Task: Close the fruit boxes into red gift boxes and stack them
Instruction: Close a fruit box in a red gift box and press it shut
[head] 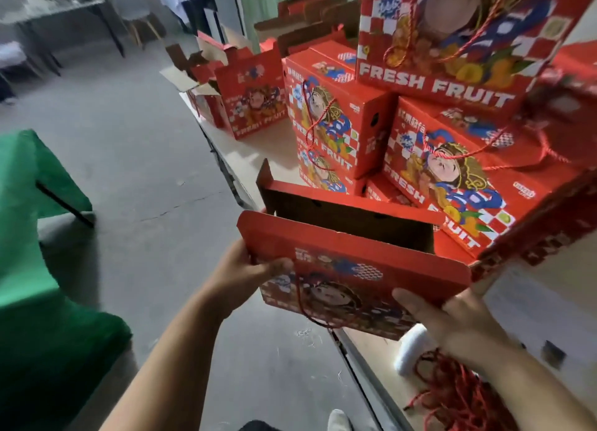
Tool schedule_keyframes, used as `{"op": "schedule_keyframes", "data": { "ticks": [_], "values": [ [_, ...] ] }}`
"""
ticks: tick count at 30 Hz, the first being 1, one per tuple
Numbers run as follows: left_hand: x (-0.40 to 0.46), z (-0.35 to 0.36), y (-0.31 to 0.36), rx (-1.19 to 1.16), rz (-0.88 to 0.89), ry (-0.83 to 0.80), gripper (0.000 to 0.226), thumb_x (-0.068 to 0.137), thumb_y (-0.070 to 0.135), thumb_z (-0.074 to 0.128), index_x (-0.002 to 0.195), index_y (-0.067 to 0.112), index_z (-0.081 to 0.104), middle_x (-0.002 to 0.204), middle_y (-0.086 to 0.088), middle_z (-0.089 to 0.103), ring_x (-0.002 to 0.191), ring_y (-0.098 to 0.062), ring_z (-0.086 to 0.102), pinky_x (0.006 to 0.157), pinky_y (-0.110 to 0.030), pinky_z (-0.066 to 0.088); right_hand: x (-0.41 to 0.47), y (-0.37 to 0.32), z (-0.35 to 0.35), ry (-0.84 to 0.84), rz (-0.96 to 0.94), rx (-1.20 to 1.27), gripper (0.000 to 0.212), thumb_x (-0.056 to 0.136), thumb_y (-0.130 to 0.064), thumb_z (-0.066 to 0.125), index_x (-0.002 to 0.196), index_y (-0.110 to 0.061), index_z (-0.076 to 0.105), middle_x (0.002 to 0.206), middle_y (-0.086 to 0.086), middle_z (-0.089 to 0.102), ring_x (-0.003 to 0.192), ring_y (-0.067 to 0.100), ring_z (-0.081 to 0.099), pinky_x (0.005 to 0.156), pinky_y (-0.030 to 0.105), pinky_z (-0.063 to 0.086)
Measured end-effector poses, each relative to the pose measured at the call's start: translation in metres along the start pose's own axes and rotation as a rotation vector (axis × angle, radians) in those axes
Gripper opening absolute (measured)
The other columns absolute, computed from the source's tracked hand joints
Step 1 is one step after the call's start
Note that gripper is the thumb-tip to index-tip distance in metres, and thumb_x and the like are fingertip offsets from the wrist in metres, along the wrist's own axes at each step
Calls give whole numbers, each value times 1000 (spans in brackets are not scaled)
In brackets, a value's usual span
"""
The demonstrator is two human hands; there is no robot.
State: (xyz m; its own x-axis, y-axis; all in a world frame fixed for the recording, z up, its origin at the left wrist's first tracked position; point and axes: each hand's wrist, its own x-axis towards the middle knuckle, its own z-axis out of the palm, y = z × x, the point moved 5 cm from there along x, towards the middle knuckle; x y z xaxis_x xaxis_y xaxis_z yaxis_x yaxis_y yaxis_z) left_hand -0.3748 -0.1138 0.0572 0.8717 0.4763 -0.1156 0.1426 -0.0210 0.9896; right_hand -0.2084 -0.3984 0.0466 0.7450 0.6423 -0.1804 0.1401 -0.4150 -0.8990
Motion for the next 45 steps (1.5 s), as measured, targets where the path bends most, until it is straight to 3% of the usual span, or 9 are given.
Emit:
{"op": "schedule_keyframes", "data": {
  "ticks": [4,10,15,20,25,29,34,39,45],
  "values": [
    [70,-17,-10,15,-14,-145,83,76,40,92,146,44,48,132,-6,70,123,-28,68,99,-51,57,22,6,22,177,77,-8,32,79,-51,79,92,-27,62,59,-37,62,69,-35,50,62,-9,34],
    [183,-49,-36,72,-39,-384,98,70,42,94,152,22,45,127,-4,73,123,-24,67,95,-35,59,74,10,87,292,8,129,44,88,-40,74,124,-17,61,108,-7,72,105,13,70,92,37,58],
    [249,-65,-49,106,-56,-653,101,69,36,96,153,16,43,137,-10,67,132,-31,60,102,-39,55,100,16,153,424,131,235,60,88,-41,73,142,-31,49,133,-13,63,120,8,63,99,27,54],
    [262,-90,-68,60,-45,-850,52,108,37,46,158,41,32,160,10,47,149,-13,42,119,-35,37,98,-6,175,604,177,275,75,89,-49,75,153,-31,40,158,-24,32,143,-2,40,111,25,44],
    [291,-103,-82,-241,-359,-714,85,98,77,13,161,23,34,162,2,45,146,-16,45,114,-39,36,109,-34,156,522,304,332,86,84,-90,24,130,-34,70,152,-22,51,147,-1,36,124,43,20],
    [311,-97,-88,-116,-303,-669,74,105,66,23,157,17,41,158,-7,48,143,-17,49,108,-40,45,131,-41,133,534,356,438,36,98,-52,50,132,-60,59,163,-24,33,152,-3,22,129,50,9],
    [306,-92,-86,-61,-228,-728,60,90,79,53,136,42,63,135,10,69,124,-4,64,84,-27,59,144,-30,117,536,533,525,61,96,-40,62,144,-68,37,171,-19,-4,159,14,1,128,56,3],
    [321,-100,-81,-36,-90,-660,51,96,60,61,113,12,67,117,-10,67,104,-22,65,85,-42,59,145,-25,111,419,605,496,79,81,-47,72,144,-72,31,172,-14,-8,159,19,7,127,57,8],
    [344,-106,-53,421,192,-494,19,97,14,72,113,24,73,126,-2,56,112,-28,65,84,-56,62,143,-22,107,423,666,347,69,100,-35,61,143,-76,26,172,-13,-9,159,21,1,127,57,7]
  ]
}}
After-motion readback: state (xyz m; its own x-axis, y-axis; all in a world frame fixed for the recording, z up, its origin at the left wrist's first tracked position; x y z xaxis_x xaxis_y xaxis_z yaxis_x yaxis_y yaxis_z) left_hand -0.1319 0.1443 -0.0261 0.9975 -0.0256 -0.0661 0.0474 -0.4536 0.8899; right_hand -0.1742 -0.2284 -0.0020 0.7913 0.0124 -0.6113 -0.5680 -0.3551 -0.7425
